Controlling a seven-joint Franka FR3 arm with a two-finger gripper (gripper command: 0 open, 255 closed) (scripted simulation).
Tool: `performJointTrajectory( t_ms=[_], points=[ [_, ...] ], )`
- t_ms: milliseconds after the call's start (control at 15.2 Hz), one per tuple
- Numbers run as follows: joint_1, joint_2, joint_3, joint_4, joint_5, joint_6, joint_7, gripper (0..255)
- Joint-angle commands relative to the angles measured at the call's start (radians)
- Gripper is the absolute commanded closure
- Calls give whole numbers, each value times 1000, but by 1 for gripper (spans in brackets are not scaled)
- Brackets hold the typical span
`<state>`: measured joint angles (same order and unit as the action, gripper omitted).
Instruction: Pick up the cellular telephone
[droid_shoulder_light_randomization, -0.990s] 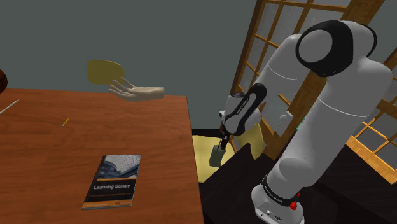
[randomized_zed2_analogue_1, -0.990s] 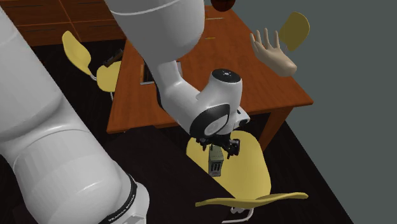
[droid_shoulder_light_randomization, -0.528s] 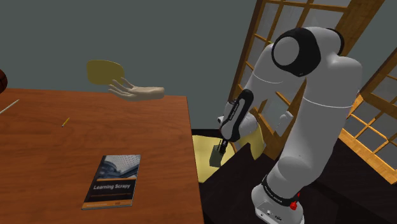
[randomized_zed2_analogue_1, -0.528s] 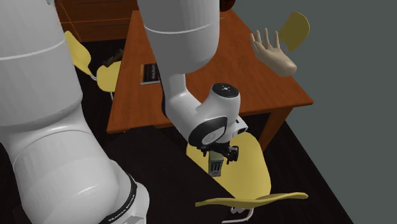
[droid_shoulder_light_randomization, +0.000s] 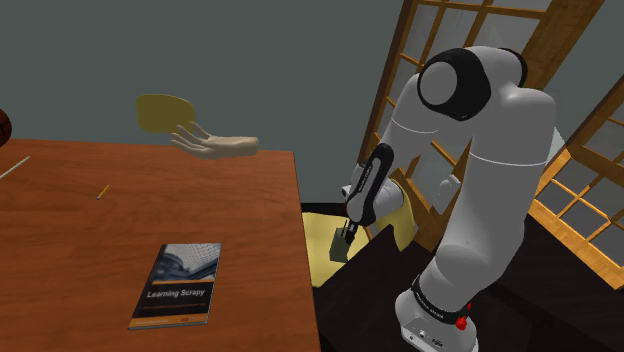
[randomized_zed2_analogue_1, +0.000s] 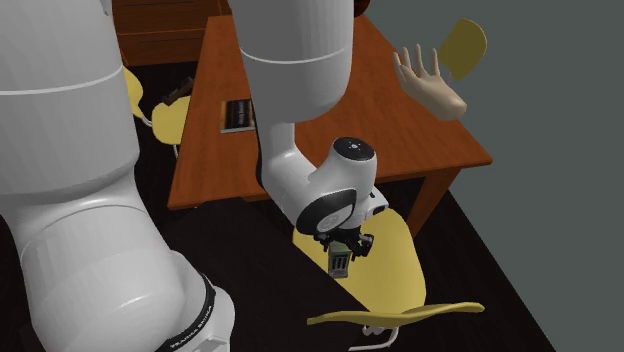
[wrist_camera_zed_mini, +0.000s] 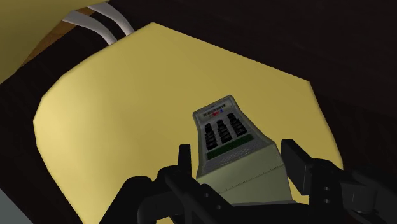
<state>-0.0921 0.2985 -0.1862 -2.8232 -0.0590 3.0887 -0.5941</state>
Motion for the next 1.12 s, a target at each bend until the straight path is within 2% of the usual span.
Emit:
performJointTrajectory(
  t_ms=[0, 264, 528, 792, 1056],
  points=[
    [0, 2, 1, 1, 0, 1, 0, 255],
    [3, -3, -2, -1, -1, -3, 1, 255],
    [43, -92, -49, -22, -24, -71, 13, 255],
    [79, -182, -99, -38, -73, -144, 44, 255],
    [89, -273, -125, -49, -130, -223, 79, 255]
  ],
)
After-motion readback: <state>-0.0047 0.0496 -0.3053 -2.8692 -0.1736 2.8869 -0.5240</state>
